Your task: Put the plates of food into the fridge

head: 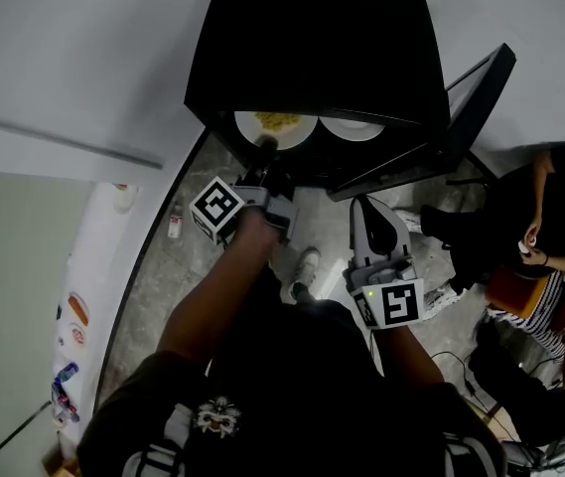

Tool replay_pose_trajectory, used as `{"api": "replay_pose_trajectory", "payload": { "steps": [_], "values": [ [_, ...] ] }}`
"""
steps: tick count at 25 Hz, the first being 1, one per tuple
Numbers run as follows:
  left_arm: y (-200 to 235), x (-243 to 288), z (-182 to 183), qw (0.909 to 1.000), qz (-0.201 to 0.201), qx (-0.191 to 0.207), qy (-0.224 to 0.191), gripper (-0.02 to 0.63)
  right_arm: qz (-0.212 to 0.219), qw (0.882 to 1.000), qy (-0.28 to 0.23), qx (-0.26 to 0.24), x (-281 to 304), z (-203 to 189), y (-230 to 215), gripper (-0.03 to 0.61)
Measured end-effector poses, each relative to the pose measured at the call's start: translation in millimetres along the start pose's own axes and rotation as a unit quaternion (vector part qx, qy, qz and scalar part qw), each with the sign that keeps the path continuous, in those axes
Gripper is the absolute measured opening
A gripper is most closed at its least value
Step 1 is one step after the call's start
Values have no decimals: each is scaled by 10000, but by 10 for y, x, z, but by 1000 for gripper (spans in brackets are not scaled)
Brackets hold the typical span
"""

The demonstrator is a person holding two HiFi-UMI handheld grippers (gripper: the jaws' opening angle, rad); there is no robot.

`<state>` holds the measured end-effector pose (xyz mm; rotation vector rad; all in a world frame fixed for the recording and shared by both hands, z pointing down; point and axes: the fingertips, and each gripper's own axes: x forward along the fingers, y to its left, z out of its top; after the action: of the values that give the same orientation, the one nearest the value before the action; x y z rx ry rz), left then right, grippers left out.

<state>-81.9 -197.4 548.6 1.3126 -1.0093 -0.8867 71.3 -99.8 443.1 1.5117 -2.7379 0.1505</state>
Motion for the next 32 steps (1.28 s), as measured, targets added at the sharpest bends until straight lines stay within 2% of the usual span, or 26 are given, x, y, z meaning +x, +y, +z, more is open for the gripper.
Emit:
{"api": "replay_pose_trajectory", "payload": {
  "steps": [6, 17, 32],
  "values": [
    [-6, 93, 42, 9999, -88, -31, -70, 32, -20, 10000, -16, 13, 27, 13, 5, 25],
    [82, 176, 125, 9997, 52, -72, -211, 32, -93, 9997, -146, 164, 82, 99, 25, 25],
    [196, 284, 152, 9993, 128, -62, -351, 34, -101, 9999, 68, 44, 27, 45, 6, 25]
  ]
}}
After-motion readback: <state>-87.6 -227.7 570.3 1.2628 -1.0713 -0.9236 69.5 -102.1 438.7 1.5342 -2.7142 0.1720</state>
